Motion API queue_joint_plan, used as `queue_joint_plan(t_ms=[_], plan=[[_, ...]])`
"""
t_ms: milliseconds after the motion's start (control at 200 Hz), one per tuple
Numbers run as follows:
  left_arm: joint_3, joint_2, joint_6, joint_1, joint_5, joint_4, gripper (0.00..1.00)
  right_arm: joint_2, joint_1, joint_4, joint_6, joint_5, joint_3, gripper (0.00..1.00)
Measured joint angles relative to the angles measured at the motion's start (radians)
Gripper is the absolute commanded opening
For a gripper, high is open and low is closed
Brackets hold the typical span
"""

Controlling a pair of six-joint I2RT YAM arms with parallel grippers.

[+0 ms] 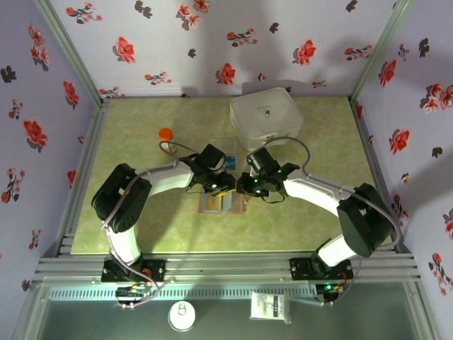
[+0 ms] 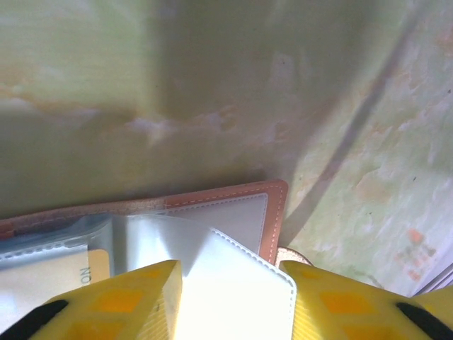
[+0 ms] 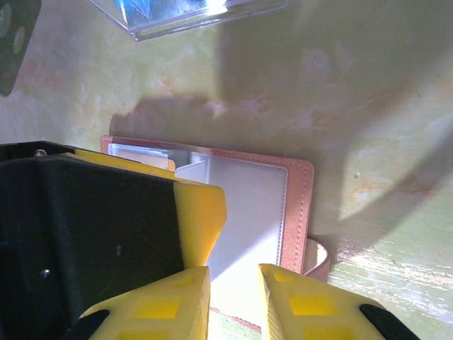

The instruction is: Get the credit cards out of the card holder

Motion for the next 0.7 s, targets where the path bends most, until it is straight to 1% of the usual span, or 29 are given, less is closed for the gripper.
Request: queue_joint_plan(t_ms=[115, 200, 350, 430, 510, 700], plan=[[-0.002, 0.000, 0.002, 0.000, 0.000, -0.004, 0.49, 0.000, 0.000, -0.005, 0.000, 0.001, 0.000, 0.26], [-0.008, 0.000, 0.002, 0.001, 0.000, -0.004, 0.54, 0.000, 0.000, -0.008, 0.000, 0.004, 0.000, 0.27], [-0.021, 0.000, 0.003, 0.002, 0.001, 0.006, 0.60, 0.000, 0.000, -0.015, 0.000, 0.006, 0.000, 0.27], [-0.024, 0.000, 0.002, 0.003, 0.000, 0.010, 0.66, 0.000, 0.000, -0.017, 0.000, 0.010, 0.000, 0.27], [-0.025, 0.000, 0.002, 0.004, 0.001, 0.012, 0.67, -0.002, -0.002, -0.022, 0.000, 0.014, 0.003, 0.27], [-0.025, 0.000, 0.002, 0.002, 0.010, 0.029, 0.68, -0.024, -0.002, -0.043, 0.000, 0.041, 0.003, 0.28]])
